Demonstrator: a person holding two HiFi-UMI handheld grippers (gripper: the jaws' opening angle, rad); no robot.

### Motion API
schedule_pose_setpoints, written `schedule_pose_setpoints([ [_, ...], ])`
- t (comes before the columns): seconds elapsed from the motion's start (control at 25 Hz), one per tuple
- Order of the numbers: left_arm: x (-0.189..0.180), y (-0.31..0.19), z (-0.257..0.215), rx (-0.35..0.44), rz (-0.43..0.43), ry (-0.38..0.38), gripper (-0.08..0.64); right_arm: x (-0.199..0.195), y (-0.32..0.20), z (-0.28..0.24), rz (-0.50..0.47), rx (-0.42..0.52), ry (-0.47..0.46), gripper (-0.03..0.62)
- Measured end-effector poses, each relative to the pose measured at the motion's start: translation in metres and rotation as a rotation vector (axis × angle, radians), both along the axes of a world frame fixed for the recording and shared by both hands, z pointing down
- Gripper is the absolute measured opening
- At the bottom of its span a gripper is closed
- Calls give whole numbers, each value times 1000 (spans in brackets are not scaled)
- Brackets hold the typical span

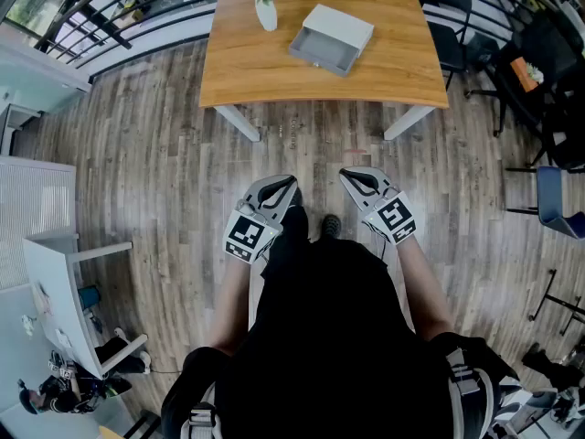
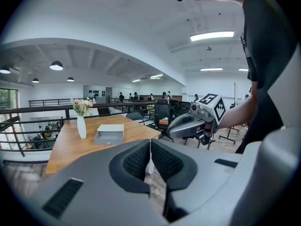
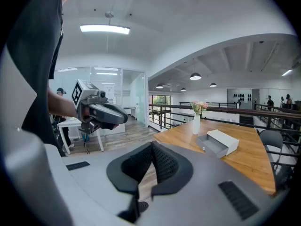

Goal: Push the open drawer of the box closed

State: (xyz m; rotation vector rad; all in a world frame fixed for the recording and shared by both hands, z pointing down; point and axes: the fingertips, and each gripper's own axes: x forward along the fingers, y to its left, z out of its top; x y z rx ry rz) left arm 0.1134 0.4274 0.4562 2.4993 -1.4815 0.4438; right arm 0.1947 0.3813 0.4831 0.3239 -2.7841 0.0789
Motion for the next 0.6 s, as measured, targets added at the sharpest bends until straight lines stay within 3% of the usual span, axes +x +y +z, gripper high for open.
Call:
schedule_pose_setpoints([
  [0.4,-12,-8,4,-21,-8,7,29,-14,-8,4,7,1,-2,14],
  [0.6,-13,-24,5,-9,19,13,29,-10,-29,8,89,4,-4,15],
])
